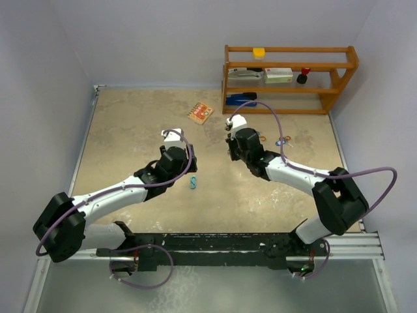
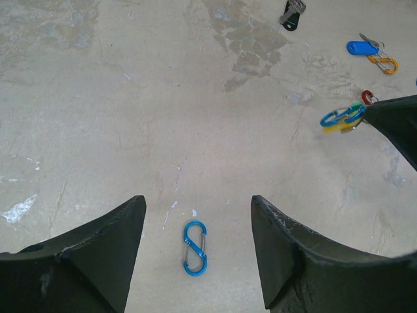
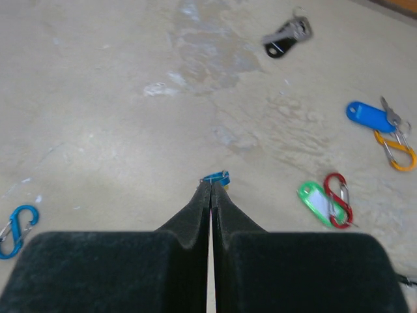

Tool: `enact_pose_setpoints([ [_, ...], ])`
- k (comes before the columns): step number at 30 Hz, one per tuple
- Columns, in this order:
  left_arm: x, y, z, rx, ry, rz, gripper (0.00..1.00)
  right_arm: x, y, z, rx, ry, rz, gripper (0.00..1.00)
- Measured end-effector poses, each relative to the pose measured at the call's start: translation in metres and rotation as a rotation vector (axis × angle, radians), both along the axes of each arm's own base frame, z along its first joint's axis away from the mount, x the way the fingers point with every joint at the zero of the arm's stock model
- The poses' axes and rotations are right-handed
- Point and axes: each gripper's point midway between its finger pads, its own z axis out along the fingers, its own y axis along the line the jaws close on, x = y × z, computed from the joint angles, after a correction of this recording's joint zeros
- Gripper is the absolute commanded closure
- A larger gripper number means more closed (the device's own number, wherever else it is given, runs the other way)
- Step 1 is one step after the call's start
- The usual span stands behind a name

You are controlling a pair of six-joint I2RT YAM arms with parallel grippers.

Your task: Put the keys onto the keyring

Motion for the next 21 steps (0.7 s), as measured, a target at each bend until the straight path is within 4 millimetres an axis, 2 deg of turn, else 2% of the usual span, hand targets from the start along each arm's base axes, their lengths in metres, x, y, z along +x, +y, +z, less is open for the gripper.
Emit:
enact_pose_setpoints([
  [6,0.0,0.001,0.0,0.002,-0.002,0.004,0.37,-0.003,-0.028,-0.009,-0.008,0.069,-0.135,1.0],
  [14,0.001,0.001,0.0,-0.002,-0.001,0.008,0.37,-0.016,-0.04,0.002,0.032,0.08,-0.199,1.0],
  [21,0.0,0.002,-0.003,0.001,0.003,0.01,0.37,-0.031,-0.053,-0.014,0.01,0.124,-0.236,1.0],
])
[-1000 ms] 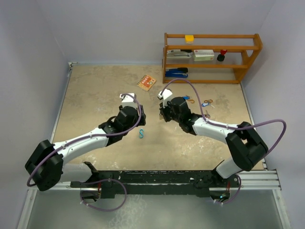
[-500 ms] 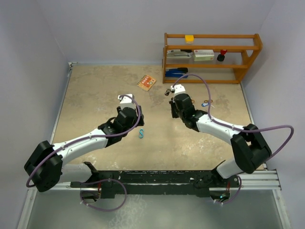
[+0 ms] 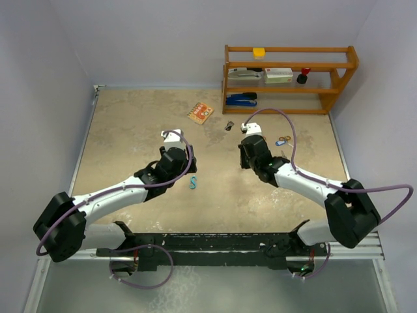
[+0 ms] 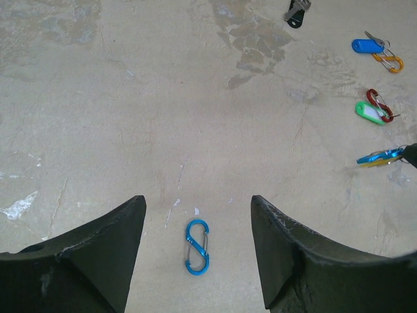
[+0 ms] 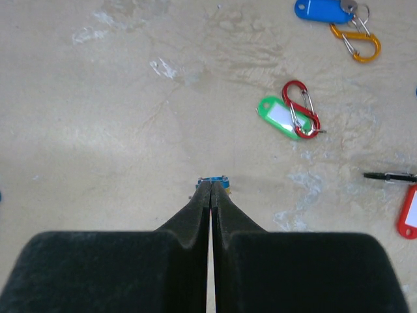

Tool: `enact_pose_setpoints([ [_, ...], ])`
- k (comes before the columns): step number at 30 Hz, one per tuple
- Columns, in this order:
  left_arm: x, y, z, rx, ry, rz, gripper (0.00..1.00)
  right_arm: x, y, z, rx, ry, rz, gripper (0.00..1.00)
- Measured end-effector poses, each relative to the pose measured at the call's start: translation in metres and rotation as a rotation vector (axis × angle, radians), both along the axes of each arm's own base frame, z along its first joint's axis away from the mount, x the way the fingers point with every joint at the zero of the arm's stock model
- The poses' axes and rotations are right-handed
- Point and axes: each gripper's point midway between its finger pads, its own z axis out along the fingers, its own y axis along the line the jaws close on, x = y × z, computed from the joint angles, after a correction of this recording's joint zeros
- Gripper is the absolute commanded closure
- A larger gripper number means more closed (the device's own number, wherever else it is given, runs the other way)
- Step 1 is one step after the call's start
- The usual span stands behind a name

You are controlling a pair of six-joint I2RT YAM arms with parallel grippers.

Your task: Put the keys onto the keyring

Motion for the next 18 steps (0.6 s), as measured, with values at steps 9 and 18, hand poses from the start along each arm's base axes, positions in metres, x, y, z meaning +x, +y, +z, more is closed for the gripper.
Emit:
enact_pose_setpoints([
  [9,-0.001,0.001,-0.004,0.006,0.007,0.0,0.38,-0.013,-0.013,-0.016,-0.009,0.049,-0.054,0.71],
  [18,-0.001,0.001,-0.004,0.006,0.007,0.001,0.38,-0.014,-0.025,-0.008,0.012,0.015,-0.145,0.44],
])
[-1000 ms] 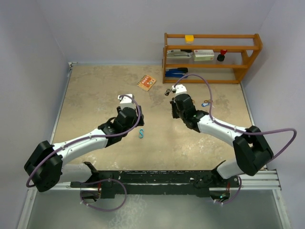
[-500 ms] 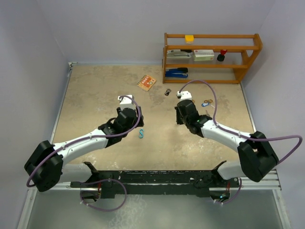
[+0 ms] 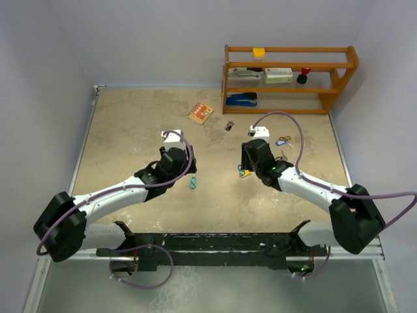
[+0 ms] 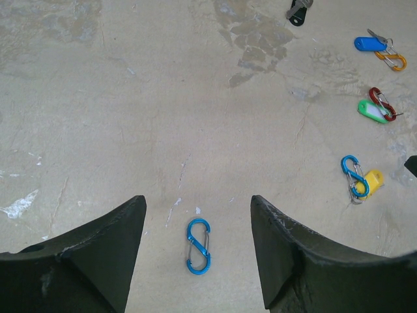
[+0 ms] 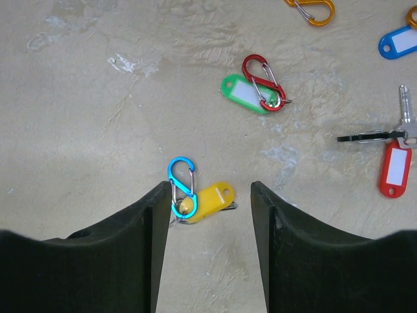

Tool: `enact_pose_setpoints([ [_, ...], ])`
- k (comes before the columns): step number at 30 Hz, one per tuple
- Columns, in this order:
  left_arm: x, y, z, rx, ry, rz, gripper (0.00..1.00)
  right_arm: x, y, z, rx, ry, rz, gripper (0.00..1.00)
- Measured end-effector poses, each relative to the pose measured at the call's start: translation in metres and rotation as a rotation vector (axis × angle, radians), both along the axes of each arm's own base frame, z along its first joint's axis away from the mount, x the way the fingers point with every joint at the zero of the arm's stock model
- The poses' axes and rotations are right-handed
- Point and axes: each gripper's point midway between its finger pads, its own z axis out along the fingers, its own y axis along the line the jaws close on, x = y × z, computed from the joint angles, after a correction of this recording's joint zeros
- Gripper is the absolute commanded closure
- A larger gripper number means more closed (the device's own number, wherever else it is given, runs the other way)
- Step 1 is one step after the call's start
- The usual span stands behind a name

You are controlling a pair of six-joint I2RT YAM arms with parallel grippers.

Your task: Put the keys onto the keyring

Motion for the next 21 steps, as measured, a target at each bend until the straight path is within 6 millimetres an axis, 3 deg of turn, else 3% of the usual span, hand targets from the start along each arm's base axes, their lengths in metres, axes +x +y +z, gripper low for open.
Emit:
enact_pose_setpoints([
  [6,0.0,0.0,-0.001,0.003,0.002,0.0,0.37,0.007,0.004,0.001,-0.012,0.002,0.004,0.4],
  [12,0.0,0.001,-0.01,0.02,0.022,0.006,0.37,0.029,0.026,0.007,0.001,-0.001,0.042,0.36],
  [21,0.001,0.005,-0.02,0.009,0.052,0.039,0.37,0.087,0.063,0.013,0.047,0.002,0.077,0.36],
])
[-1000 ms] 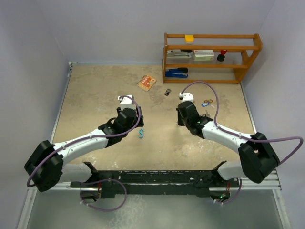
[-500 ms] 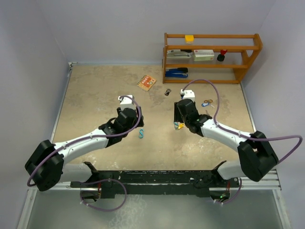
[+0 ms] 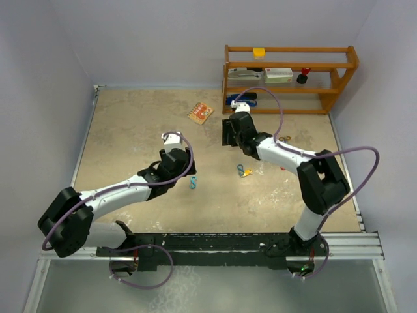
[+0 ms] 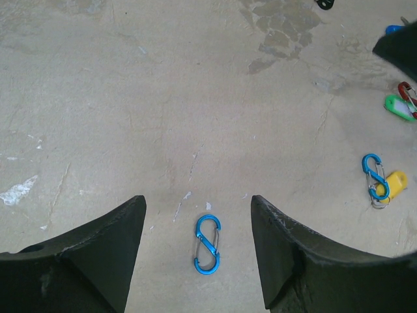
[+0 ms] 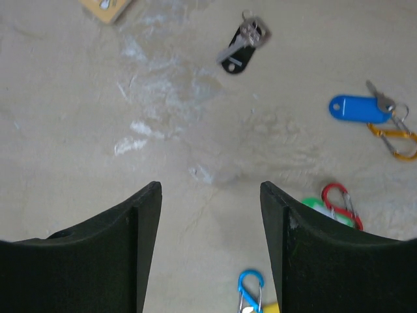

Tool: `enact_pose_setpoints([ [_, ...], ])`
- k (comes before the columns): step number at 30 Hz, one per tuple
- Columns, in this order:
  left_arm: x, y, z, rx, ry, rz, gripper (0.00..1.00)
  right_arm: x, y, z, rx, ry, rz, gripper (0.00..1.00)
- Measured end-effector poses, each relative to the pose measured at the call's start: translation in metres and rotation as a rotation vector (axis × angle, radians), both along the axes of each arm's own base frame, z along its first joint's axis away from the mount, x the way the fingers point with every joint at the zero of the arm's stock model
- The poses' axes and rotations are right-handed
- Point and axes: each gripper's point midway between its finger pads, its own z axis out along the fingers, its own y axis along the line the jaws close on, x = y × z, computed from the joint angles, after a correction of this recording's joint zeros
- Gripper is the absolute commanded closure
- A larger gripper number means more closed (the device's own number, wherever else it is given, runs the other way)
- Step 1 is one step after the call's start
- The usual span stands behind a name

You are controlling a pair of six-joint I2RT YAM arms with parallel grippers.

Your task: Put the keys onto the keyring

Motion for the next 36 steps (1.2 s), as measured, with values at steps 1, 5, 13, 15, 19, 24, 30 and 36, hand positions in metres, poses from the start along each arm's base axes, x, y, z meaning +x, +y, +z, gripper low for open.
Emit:
enact_pose_setpoints([
  [1,-0.001,0.0,-0.001,-0.002,0.002,0.002,0.37,0.009,0.0,0.0,0.01,0.0,-0.001,0.36],
  [5,-0.006,0.005,-0.012,0.006,0.023,0.005,0.37,0.038,-0.007,-0.006,0.037,0.001,-0.013,0.37],
  [13,-0.012,0.004,-0.022,-0.011,0.049,-0.004,0.37,0.074,-0.007,-0.022,0.03,-0.001,0.034,0.4],
  [15,-0.015,0.005,-0.026,-0.008,0.057,-0.007,0.37,0.083,-0.003,-0.026,0.031,-0.001,0.05,0.41],
  [19,-0.017,0.006,-0.03,-0.005,0.065,-0.006,0.37,0.097,-0.001,-0.036,0.028,0.001,0.068,0.41],
  [24,-0.018,0.007,-0.031,-0.018,0.066,0.002,0.37,0.112,-0.002,-0.052,0.012,-0.002,0.08,0.42],
  [30,-0.018,0.008,-0.031,-0.021,0.065,0.01,0.37,0.124,-0.002,-0.069,-0.006,-0.014,0.091,0.44],
  [36,-0.018,0.009,-0.031,-0.02,0.063,0.013,0.37,0.134,0.002,-0.069,-0.005,-0.043,0.1,0.45],
])
